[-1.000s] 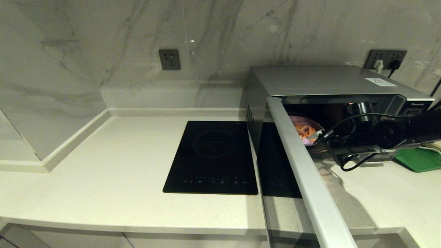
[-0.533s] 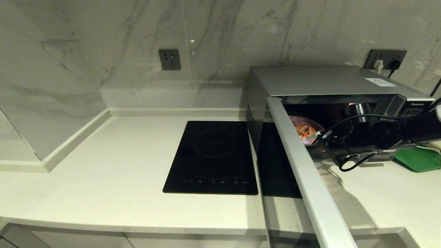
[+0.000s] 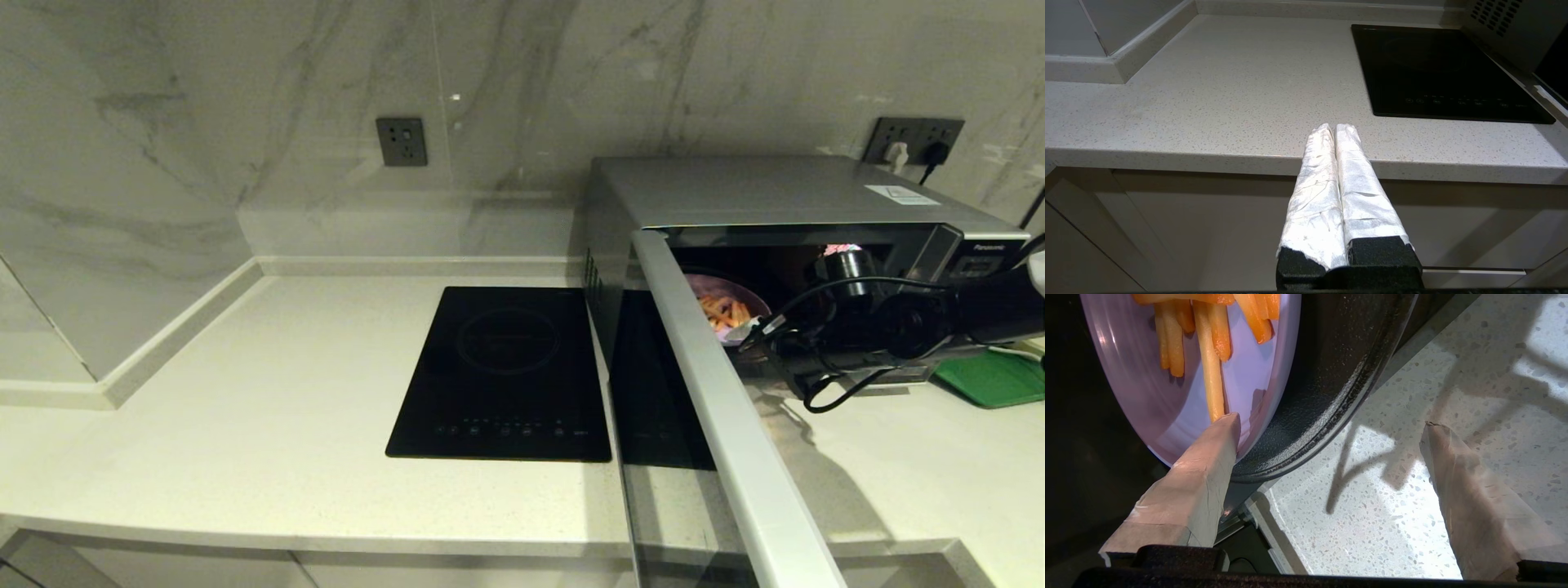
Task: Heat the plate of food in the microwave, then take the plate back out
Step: Take the plate out of the microwave
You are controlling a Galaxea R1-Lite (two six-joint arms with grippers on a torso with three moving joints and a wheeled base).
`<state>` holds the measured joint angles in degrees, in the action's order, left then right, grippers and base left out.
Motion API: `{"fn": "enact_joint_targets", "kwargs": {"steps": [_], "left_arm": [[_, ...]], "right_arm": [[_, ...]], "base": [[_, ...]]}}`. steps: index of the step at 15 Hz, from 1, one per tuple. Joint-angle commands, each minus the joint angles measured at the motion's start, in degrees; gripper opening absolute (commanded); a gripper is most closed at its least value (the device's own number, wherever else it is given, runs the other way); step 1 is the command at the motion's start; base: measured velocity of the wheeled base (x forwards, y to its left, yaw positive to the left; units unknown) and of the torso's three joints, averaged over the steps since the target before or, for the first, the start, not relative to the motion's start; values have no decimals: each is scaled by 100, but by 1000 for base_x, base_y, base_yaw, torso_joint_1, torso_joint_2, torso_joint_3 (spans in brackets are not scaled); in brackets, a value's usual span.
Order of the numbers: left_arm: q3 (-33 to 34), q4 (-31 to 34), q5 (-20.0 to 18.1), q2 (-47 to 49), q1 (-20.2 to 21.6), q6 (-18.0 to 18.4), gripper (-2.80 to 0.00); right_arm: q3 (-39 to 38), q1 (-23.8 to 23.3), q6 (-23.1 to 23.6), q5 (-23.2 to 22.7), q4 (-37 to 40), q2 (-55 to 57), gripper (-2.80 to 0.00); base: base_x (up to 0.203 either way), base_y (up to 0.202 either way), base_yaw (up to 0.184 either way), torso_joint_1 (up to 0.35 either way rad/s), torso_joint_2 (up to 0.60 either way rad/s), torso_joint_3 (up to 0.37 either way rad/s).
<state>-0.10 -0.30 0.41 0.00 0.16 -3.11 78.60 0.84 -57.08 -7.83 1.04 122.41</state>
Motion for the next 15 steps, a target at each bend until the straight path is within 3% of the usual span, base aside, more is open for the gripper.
{"fn": "enact_joint_targets", "kwargs": {"steps": [1,15], "left_arm": [[1,-5,2,0,2,3,-280],[1,-5,2,0,2,3,-280]], "right_arm": [[-38,-5,-32,-8,2,3,0],[-539,-5,-5,36,19,-404,0]], "base": [[0,0,0,0,0,0],[0,0,0,0,0,0]]}}
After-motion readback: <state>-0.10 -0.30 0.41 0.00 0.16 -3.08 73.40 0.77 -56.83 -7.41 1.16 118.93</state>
